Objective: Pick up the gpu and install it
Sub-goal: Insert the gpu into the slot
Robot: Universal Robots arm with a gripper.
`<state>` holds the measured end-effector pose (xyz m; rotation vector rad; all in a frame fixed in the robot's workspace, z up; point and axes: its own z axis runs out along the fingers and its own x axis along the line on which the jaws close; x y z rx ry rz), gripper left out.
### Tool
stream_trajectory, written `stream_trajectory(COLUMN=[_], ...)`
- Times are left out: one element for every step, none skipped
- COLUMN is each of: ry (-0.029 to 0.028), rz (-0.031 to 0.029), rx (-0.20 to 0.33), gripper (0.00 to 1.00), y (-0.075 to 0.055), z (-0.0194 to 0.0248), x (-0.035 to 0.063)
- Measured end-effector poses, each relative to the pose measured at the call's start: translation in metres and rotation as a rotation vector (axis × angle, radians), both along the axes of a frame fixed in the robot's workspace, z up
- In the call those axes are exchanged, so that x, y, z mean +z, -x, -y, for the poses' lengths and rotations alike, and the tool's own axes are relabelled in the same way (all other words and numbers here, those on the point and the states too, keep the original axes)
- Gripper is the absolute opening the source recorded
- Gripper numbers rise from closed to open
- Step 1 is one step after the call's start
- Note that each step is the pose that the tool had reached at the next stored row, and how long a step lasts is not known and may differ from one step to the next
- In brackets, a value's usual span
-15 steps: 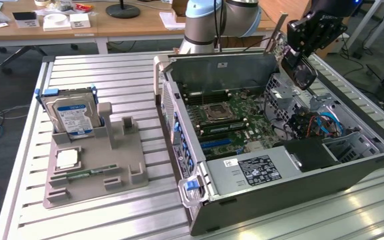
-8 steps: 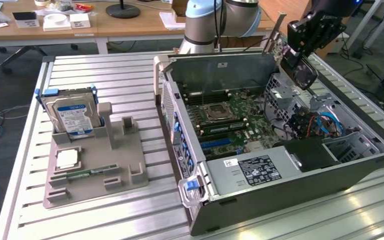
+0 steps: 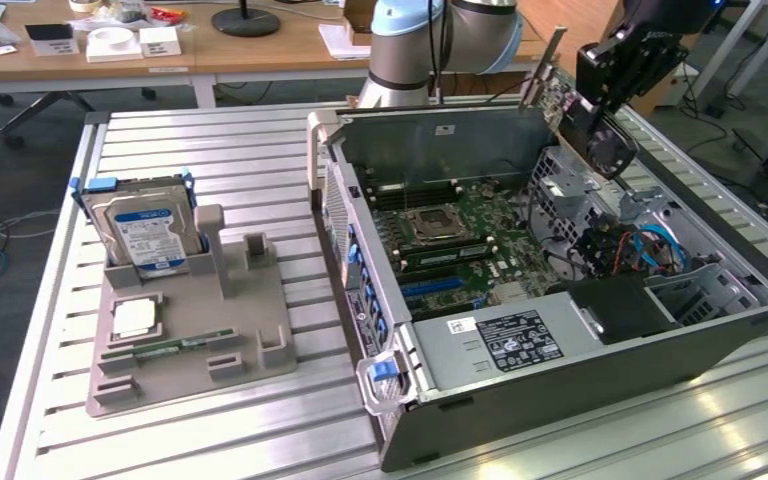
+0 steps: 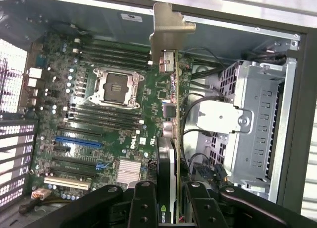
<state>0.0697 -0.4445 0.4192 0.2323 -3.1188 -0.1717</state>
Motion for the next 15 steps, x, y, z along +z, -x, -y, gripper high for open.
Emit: stream_trajectory(ry=[0.0000,0.0000,0.0000,0.0000,0.0000,0.0000,0.0000,0.0000,0.0000,-0.0001,-0.0001,-0.0001,0.0000,0.0000,-0.0001], rz=[0.0000,0.0000,0.0000,0.0000,0.0001,0.0000,0.0001,0.0001,0.0000,0.0000,0.0001,0.0001,0.0001,0.0001,0.0001], rx=[0.011,0.021,0.031,0.040,0.051,0.061,0.072,0.083,0.094,0.106,0.117,0.129,0.142,0.155,0.170], gripper=[0.27,0.27,0.27,0.27,0.27,0.27,0.27,0.27,0.27,0.27,0.27,0.27,0.27,0.27,0.27], y=[0.0000,0.0000,0.0000,0.0000,0.0000,0.0000,0.0000,0.0000,0.0000,0.0000,0.0000,0.0000,0.0000,0.0000,0.0000], z=[0.0000,0.0000,0.0000,0.0000,0.0000,0.0000,0.0000,0.0000,0.0000,0.0000,0.0000,0.0000,0.0000,0.0000,0.0000], x=[0.0000,0.0000,0.0000,0.0000,0.0000,0.0000,0.0000,0.0000,0.0000,-0.0001,-0.0001,-0.0001,0.0000,-0.0001,-0.0001])
